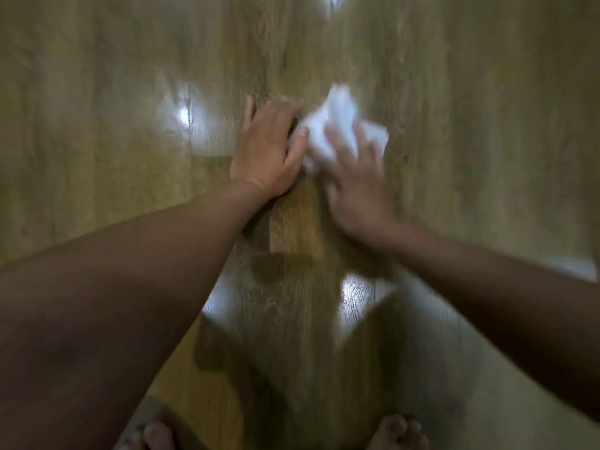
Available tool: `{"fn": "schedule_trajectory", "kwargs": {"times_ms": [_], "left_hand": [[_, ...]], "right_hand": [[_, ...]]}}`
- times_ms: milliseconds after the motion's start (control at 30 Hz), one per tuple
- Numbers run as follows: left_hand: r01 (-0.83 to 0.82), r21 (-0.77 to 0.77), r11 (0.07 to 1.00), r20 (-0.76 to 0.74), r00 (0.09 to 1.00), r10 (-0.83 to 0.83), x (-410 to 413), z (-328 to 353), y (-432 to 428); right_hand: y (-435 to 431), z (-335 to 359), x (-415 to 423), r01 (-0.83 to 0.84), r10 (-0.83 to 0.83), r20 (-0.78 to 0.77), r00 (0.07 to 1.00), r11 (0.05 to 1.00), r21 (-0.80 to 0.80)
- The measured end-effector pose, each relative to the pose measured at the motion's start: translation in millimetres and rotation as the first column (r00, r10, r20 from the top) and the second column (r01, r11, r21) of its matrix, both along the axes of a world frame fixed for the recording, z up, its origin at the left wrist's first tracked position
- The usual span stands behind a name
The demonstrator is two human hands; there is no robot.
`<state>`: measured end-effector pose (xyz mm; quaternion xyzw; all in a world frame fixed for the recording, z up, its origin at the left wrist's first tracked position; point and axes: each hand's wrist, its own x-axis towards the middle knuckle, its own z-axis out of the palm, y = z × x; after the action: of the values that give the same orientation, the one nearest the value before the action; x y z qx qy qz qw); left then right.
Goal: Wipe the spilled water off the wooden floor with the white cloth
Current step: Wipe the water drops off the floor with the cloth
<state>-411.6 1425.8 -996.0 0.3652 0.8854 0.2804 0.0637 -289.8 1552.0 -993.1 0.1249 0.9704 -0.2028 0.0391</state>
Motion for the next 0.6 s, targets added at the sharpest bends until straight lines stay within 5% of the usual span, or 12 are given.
{"fn": "schedule_trajectory", "kwargs": {"times_ms": [100,200,300,467,533,600], "left_hand": [[-0.167,0.15,0.975,0.215,0.968,0.132,-7.2,14.1,-13.8],[-0.096,0.045,0.994,0.107,0.99,0.091,-20.5,31.9,-59.8],[-0.067,-0.161,0.985,-0.046,0.997,0.06,-41.0,38.0,-132.5],[-0.334,-0.446,0.83,-0.115,0.941,0.317,-29.9,23.8,-236.1],[-0.392,-0.457,0.798,-0.119,0.916,0.382,-22.0,19.0,-257.2],[-0.409,-0.44,0.799,-0.121,0.909,0.399,-19.3,16.7,-270.8]], "right_hand": [[-94.6,21.9,136.9,-0.46,0.462,0.036,0.886,0.886,-0.055],[-62.2,9.1,110.1,-0.608,0.61,0.028,0.792,0.792,-0.057],[-11.1,0.8,11.4,-0.511,0.511,0.044,0.858,0.859,-0.014],[20.7,11.5,-161.9,-0.149,0.149,0.002,0.989,0.988,0.05],[-25.4,11.6,-164.7,0.049,-0.047,0.028,0.998,0.997,-0.052],[-86.1,4.6,-111.9,-0.037,0.031,-0.058,0.998,0.994,-0.107]]}}
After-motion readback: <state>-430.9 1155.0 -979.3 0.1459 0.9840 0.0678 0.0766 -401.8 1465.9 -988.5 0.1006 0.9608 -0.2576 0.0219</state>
